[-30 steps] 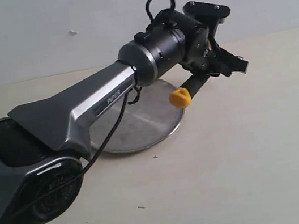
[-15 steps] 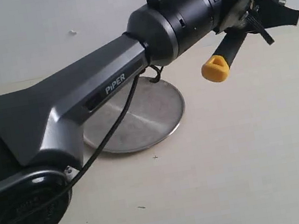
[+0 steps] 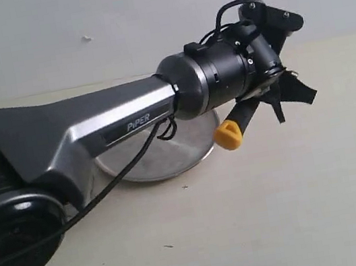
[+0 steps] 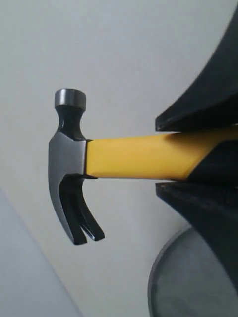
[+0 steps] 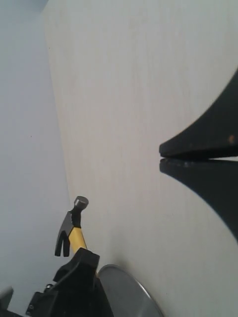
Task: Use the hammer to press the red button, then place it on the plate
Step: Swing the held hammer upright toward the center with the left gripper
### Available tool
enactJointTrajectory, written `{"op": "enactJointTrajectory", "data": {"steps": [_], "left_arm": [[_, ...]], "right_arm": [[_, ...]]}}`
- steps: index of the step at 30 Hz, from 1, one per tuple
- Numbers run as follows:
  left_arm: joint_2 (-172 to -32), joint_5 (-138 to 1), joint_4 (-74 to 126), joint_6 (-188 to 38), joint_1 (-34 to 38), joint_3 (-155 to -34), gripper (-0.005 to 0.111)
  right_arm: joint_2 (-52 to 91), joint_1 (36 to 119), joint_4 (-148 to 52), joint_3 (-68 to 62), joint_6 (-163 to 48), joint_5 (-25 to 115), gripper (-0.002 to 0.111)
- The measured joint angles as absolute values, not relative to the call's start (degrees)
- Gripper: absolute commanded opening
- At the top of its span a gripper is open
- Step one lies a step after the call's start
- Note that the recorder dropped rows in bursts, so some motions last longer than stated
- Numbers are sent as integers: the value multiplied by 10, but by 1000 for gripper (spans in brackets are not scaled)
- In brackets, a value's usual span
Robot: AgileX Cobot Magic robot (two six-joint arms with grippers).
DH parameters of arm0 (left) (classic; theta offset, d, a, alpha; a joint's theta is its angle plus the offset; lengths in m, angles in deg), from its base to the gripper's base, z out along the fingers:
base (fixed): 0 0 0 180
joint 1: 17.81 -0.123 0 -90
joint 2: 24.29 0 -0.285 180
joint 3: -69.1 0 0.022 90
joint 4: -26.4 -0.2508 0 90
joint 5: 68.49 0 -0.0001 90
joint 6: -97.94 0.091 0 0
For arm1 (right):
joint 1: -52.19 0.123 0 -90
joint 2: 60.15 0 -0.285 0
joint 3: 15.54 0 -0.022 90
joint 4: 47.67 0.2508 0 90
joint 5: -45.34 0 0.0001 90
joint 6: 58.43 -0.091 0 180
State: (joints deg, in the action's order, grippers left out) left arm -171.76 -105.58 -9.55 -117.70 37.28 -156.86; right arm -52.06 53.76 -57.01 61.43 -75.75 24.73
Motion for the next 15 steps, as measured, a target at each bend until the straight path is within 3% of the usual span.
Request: {"op": "enactJointTrajectory", "data": {"steps": [4,15], "left_arm": [[-1658,-973,-95,-1198,358,-1448,0],[-1448,-574,-84,-1238,260,-1059,0]], "right_arm": [[-521,538,-570,614,-757,247,0],[-521,538,-570,614,-757,249,0]]}}
